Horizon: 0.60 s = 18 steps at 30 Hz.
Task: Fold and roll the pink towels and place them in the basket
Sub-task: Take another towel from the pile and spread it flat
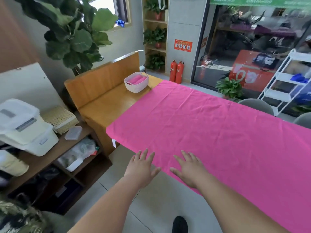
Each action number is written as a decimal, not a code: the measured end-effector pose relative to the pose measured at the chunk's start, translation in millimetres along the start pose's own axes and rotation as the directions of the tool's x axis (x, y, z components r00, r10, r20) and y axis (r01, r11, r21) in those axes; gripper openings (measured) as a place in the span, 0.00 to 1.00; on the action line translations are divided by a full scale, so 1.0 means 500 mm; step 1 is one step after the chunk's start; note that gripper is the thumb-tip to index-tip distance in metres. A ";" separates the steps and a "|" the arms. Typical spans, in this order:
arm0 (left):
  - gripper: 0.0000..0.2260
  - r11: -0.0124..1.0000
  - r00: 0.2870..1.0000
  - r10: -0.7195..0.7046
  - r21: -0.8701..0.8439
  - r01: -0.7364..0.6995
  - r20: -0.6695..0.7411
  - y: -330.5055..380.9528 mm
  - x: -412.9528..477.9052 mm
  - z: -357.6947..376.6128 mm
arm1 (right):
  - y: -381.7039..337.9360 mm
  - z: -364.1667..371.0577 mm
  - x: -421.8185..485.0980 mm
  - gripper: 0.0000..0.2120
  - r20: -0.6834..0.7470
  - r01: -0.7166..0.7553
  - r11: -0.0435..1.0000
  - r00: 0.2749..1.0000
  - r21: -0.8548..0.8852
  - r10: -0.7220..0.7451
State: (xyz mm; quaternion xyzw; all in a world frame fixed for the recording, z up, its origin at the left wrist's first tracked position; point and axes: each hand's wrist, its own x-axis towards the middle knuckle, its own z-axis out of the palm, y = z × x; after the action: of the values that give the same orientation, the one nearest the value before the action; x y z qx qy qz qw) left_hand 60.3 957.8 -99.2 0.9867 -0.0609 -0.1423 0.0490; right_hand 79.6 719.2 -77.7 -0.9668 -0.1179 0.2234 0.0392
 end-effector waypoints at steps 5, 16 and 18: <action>0.37 0.997 0.997 -0.071 -0.015 0.072 0.006 -0.077 0.010 -0.011 | -0.071 -0.034 0.079 0.37 0.015 0.091 0.996 0.996 -0.022 -0.090; 0.37 0.987 0.986 -0.160 0.026 0.159 0.049 -0.264 0.219 -0.096 | -0.176 -0.115 0.388 0.38 0.021 0.200 0.980 0.980 0.008 -0.200; 0.37 0.988 0.987 -0.151 0.038 0.149 0.056 -0.285 0.268 -0.122 | -0.182 -0.135 0.441 0.38 0.034 0.200 0.979 0.979 0.030 -0.201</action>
State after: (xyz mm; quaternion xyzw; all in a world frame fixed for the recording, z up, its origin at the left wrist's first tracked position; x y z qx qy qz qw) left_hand 220.7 1085.1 -94.2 0.9846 0.0100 -0.1734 0.0197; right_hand 282.4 860.1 -98.5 -0.9451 -0.2126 0.2374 0.0721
